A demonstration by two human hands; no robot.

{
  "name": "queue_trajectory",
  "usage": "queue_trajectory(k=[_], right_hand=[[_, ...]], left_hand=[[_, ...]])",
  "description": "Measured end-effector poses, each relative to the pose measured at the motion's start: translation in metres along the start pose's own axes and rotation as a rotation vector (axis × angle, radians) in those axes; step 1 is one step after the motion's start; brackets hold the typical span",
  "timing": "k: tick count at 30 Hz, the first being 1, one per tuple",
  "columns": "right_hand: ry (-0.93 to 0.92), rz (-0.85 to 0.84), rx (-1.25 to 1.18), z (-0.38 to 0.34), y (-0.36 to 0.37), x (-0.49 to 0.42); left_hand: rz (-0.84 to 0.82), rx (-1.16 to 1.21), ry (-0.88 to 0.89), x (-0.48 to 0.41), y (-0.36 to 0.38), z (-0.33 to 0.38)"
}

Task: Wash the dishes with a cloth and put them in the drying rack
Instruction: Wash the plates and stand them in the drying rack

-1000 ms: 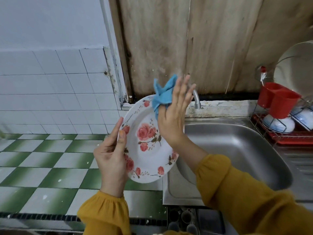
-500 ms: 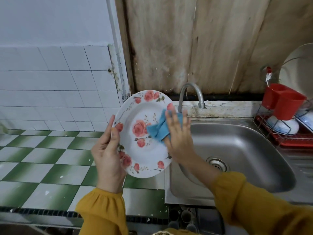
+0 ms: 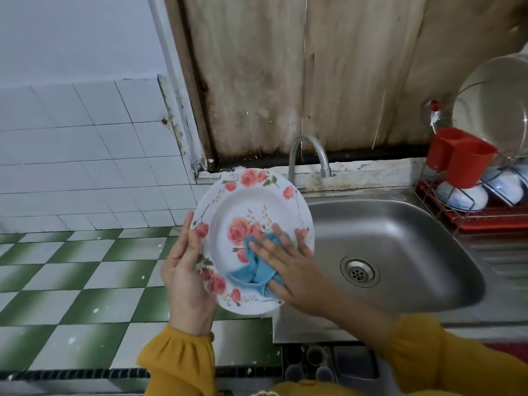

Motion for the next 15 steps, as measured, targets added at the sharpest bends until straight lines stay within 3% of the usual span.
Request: queue_trajectory(k=[3, 5, 7, 9, 12, 15], right_hand=[[0.208, 0.091, 0.134, 0.051, -0.022, 0.010], [0.370, 0.264, 0.135, 0.074, -0.051, -0.001], [0.486, 0.453, 0.044, 0.081, -0.078, -0.021], [0.480, 0.561, -0.097, 0.072, -0.094, -0.034], [0.263, 0.464, -0.261, 0.034, -0.087, -0.029], [0.156, 0.206, -0.142, 0.024, -0.068, 0.017]], left_hand=[[-0.038, -0.061, -0.034, 0.002, 0.013, -0.009], [-0.090, -0.095, -0.046, 0.004, 0.030, -0.018], [-0.149, -0.147, -0.015, 0.005, 0.049, -0.025], [-0.188, -0.201, 0.034, 0.009, 0.072, -0.034], [-0.229, -0.208, 0.059, 0.011, 0.101, -0.043], [-0.243, -0.120, 0.020, 0.008, 0.116, -0.046]])
Point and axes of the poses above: each hand's wrist, its own x-axis away from the middle knuckle, its own y-axis out of the palm, z = x × y, the point moved 5 cm from there along -x, towards the middle knuckle, and after that the axes turned 13 degrees about -y, right-handed, at the moved point
